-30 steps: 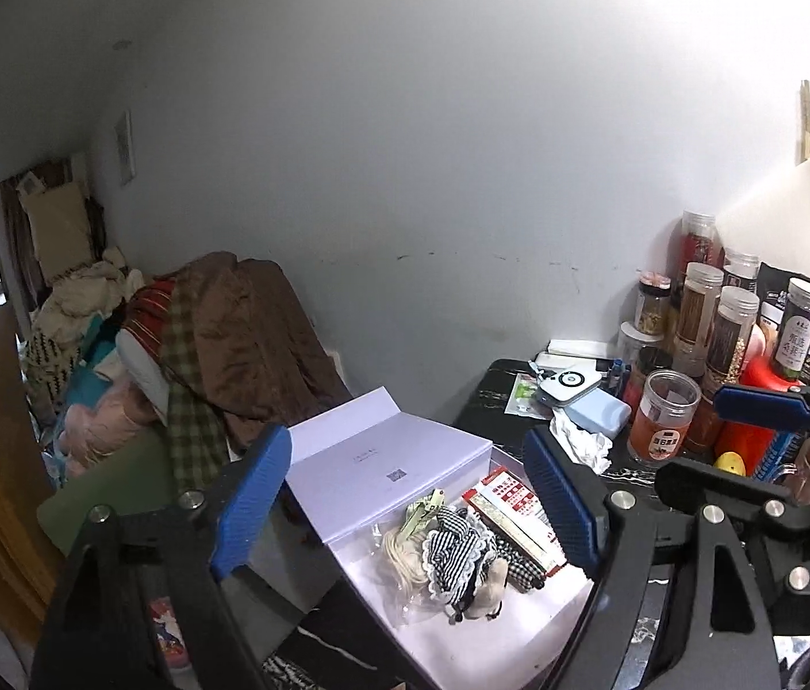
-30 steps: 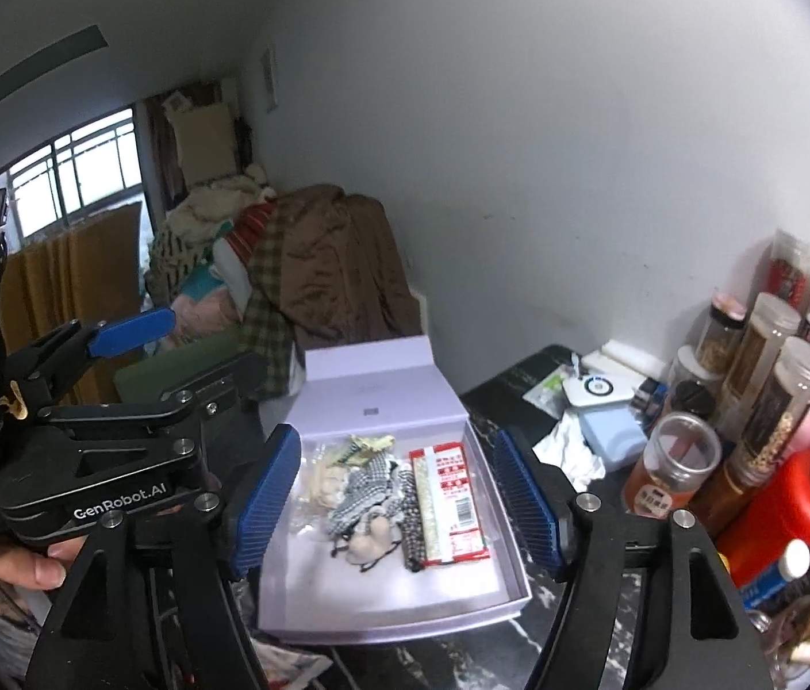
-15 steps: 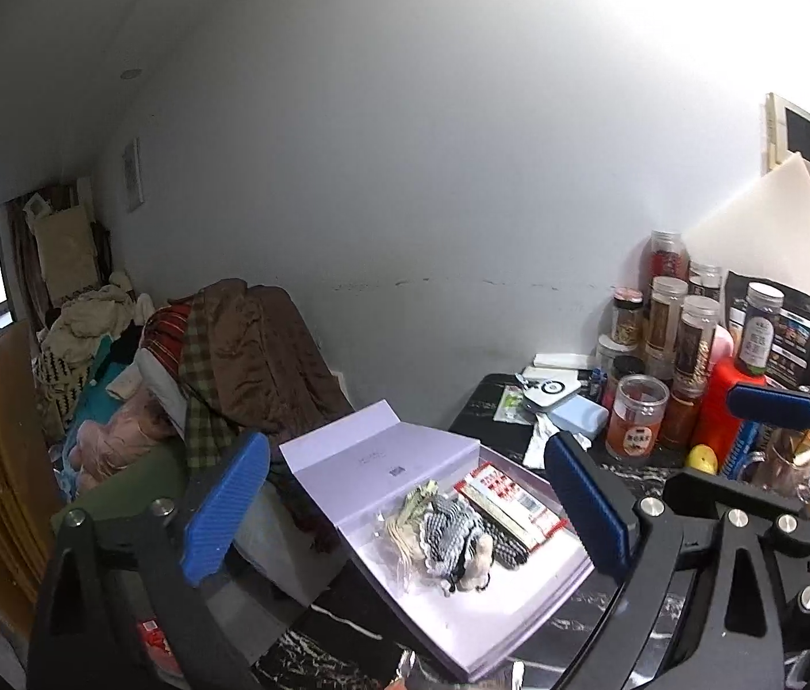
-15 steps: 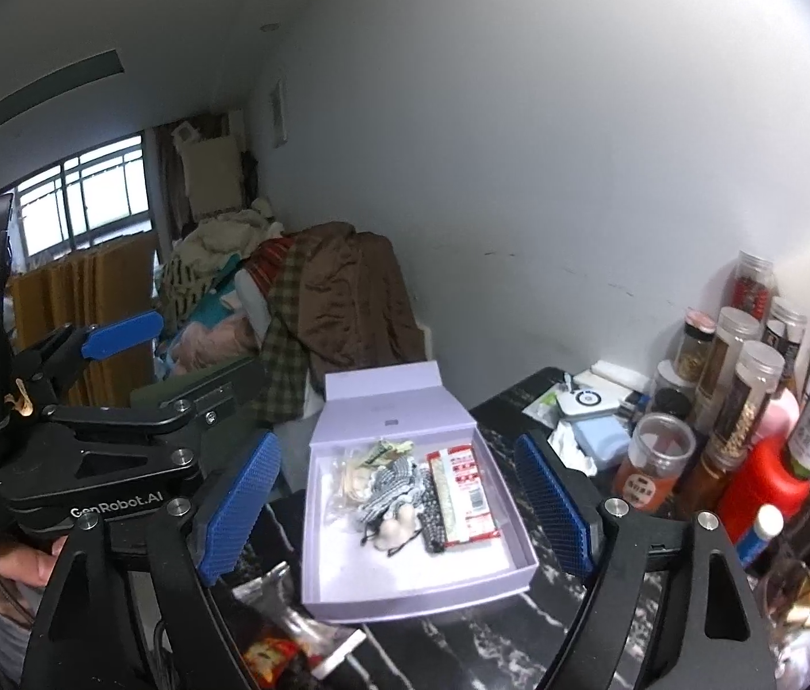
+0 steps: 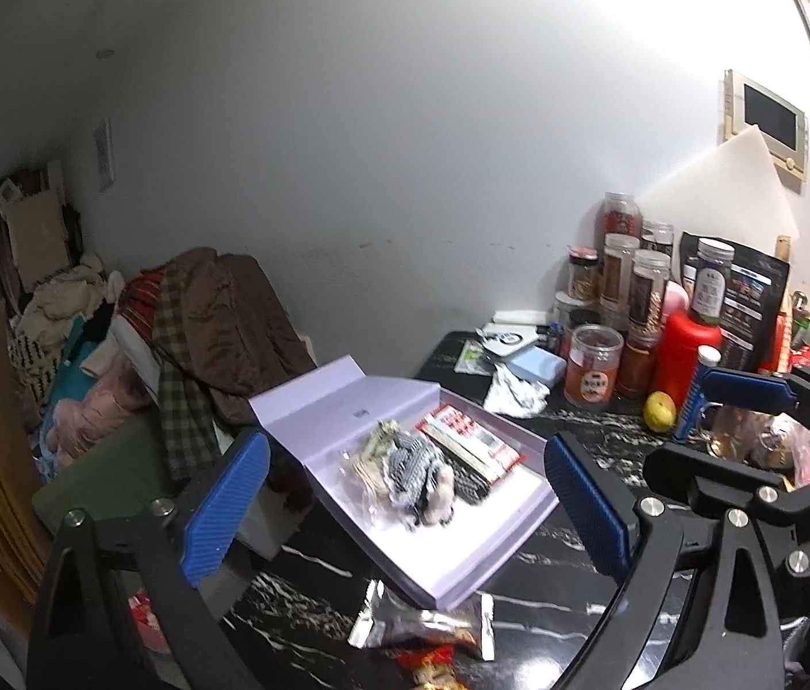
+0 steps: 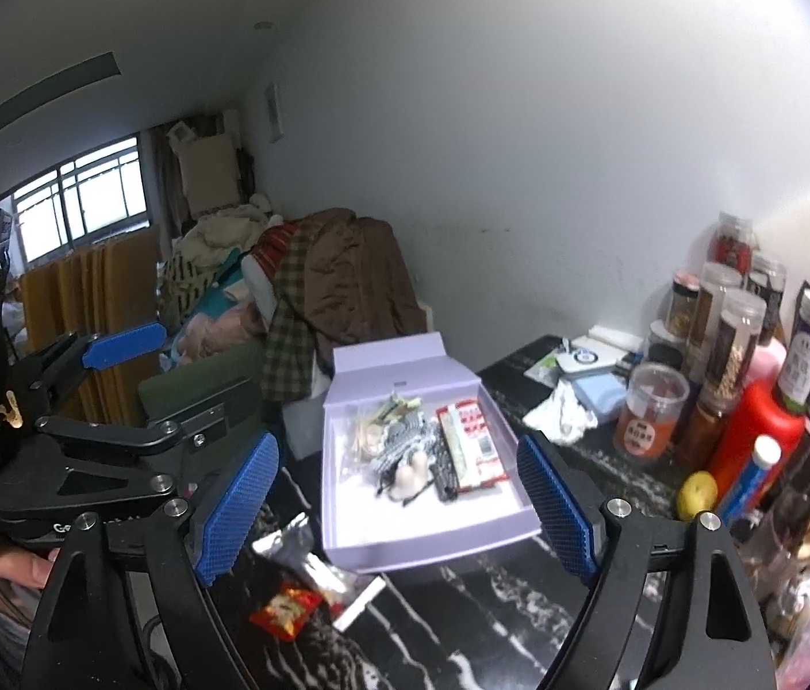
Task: Organize soft objects
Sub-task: 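Withdraw both tools and move toward the red candy packet, then grasp the red candy packet with the left tool while the right tool grasps the silver snack bag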
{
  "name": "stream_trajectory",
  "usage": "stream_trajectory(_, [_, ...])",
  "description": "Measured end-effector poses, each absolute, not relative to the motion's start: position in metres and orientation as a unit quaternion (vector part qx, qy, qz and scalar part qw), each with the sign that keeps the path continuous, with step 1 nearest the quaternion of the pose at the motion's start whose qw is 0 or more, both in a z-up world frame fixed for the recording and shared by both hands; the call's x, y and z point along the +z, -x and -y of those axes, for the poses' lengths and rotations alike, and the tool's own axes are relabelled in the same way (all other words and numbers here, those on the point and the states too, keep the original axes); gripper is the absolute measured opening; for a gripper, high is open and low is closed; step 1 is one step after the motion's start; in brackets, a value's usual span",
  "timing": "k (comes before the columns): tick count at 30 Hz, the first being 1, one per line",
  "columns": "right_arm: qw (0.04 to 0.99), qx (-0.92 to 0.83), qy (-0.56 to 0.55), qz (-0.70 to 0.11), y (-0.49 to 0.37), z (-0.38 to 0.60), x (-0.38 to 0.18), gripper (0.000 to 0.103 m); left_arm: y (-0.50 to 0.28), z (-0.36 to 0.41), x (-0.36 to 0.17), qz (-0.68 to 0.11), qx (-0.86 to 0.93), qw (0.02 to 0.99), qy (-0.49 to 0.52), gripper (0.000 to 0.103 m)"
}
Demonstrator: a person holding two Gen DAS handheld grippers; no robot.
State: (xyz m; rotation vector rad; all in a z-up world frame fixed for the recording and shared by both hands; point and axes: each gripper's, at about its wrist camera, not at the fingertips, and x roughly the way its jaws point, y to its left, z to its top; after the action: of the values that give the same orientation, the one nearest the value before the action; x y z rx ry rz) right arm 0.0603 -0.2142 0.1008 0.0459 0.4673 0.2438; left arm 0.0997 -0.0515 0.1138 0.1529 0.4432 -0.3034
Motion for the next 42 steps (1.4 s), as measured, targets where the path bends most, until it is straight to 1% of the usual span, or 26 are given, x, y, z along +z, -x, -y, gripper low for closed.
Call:
stream_trajectory(12, [0.951,0.136,-0.047,-0.273,-0.045,0.210,0.050,0.086,-0.083,0.042,0.066,-0.276,-0.156,0.946,-0.069,0.098])
stream_trajectory(22, [0.935,0.142,-0.064,-0.318,-0.036,0.200,0.006,0.086,-0.084,0.025,0.019,-0.339,-0.161,0.926,-0.045,0.098])
stream_trajectory(30, [0.921,0.160,-0.083,-0.344,-0.033,0.192,-0.030,0.086,-0.083,0.013,-0.016,-0.367,-0.153,0.917,-0.037,0.098])
stream_trajectory(38, [0.911,0.164,-0.098,-0.365,-0.035,0.194,-0.054,0.086,-0.088,0.008,-0.048,-0.405,-0.161,0.900,-0.012,0.098])
stream_trajectory(42, [0.908,0.159,-0.096,-0.376,-0.038,0.194,-0.061,0.086,-0.095,0.013,-0.057,-0.413,-0.163,0.896,-0.016,0.095])
